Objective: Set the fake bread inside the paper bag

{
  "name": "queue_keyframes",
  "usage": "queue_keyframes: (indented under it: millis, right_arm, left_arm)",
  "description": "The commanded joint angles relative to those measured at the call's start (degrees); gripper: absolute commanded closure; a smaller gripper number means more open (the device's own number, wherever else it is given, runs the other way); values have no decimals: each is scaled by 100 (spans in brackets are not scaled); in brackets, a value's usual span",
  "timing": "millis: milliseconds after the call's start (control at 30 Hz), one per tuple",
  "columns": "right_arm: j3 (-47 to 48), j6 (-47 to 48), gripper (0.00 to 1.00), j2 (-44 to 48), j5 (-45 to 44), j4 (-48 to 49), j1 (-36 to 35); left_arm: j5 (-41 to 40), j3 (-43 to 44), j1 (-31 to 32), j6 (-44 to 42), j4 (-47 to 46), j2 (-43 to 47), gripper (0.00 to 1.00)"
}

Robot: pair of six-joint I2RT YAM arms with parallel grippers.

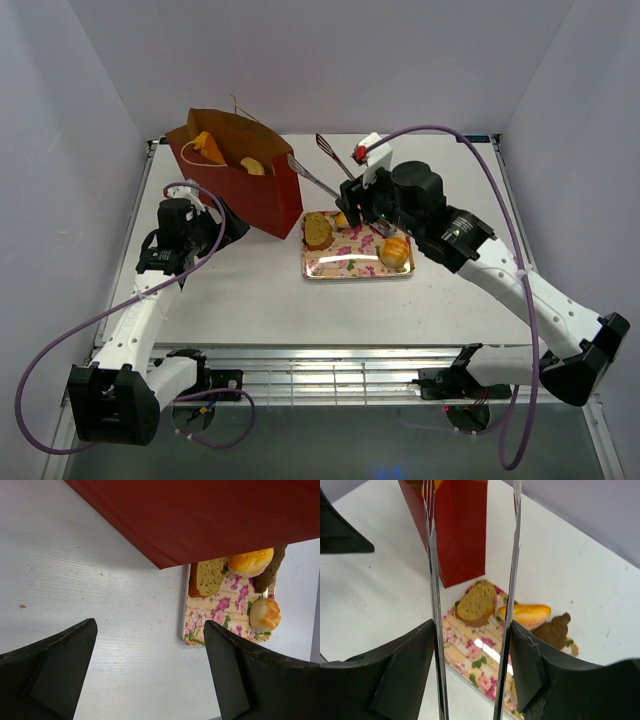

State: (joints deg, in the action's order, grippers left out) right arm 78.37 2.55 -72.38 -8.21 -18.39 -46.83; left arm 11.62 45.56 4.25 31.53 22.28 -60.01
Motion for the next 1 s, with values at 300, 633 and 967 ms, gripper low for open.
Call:
queue_keyframes:
  millis: [300,633,967]
  right_arm:
    - [-2413,-984,36,1806,-1218,635,121]
    - [-3353,-1450,36,2079,-1534,635,218]
    - [-3373,-1836,36,1561,-1350,846,446]
  left_arm:
    - [-125,85,14,-15,48,7,2]
    - [-45,85,23,-15,31,-28,2]
    - [16,76,14,-6,13,-11,2]
